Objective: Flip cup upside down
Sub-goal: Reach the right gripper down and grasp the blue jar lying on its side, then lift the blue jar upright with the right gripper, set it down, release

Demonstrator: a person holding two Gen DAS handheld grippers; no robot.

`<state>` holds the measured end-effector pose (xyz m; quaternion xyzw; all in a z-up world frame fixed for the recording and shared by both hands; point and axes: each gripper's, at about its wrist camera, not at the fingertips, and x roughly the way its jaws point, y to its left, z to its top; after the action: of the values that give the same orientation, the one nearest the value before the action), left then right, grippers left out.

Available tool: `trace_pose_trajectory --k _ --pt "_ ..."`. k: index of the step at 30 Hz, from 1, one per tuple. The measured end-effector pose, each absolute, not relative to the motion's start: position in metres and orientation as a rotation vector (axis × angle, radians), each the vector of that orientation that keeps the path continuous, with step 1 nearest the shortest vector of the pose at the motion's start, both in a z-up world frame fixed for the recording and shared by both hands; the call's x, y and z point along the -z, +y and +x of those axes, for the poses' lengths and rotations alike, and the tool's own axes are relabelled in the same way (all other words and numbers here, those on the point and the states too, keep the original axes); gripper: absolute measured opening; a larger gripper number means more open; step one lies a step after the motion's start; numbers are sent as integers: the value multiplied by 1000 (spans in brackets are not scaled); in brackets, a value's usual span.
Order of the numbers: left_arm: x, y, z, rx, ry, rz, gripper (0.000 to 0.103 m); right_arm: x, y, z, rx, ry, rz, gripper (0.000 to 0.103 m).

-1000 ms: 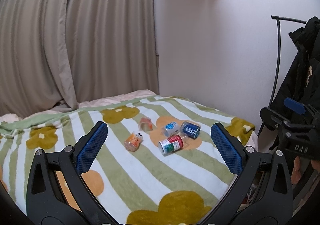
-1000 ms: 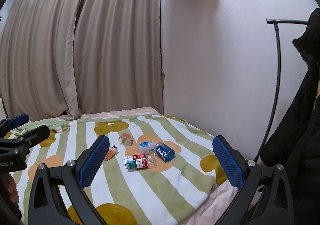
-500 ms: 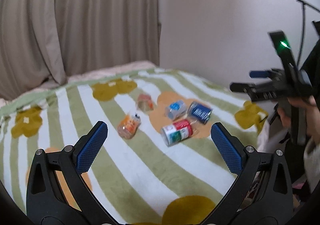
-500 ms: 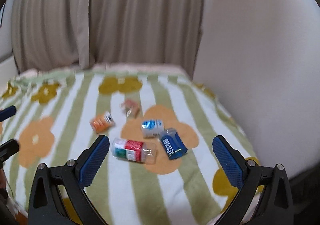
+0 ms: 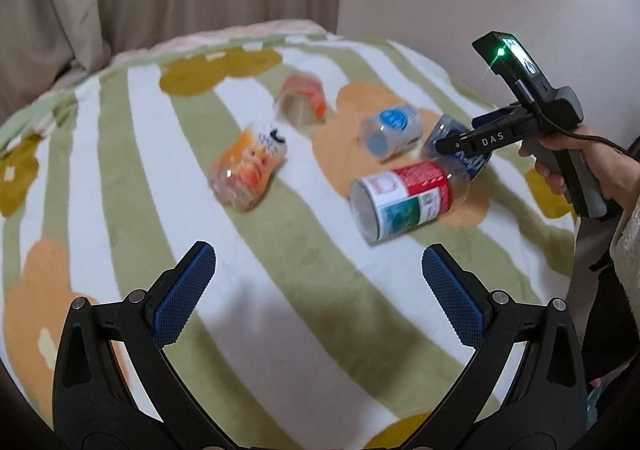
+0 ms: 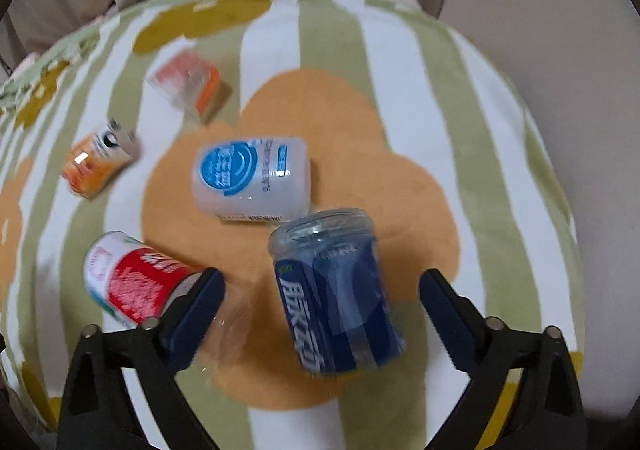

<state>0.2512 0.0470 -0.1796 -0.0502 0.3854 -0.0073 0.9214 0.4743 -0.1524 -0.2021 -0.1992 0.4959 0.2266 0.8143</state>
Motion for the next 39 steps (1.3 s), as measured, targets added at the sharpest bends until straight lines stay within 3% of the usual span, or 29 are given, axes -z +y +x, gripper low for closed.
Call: trace_pose_trajectory --k 4,7,10,18,25,30,39 --pt "187 49 251 14 808 -107 103 218 -148 481 -470 1082 -476 76" --pt "186 50 247 19 814 -125 103 224 -149 484 -459 1092 -483 72" --pt "183 53 242 20 810 -143 103 224 -155 486 -440 1100 -464 62" --pt "156 53 211 -12 761 -104 103 176 -176 466 -410 1047 -394 60" --pt "131 59 160 -21 727 -50 103 115 -175 367 -454 1054 -345 60" --pt "128 66 122 3 722 -92 103 120 -151 302 -551 1114 -230 60" --pt "134 77 69 9 740 -117 103 193 -90 246 -538 1243 -45 60"
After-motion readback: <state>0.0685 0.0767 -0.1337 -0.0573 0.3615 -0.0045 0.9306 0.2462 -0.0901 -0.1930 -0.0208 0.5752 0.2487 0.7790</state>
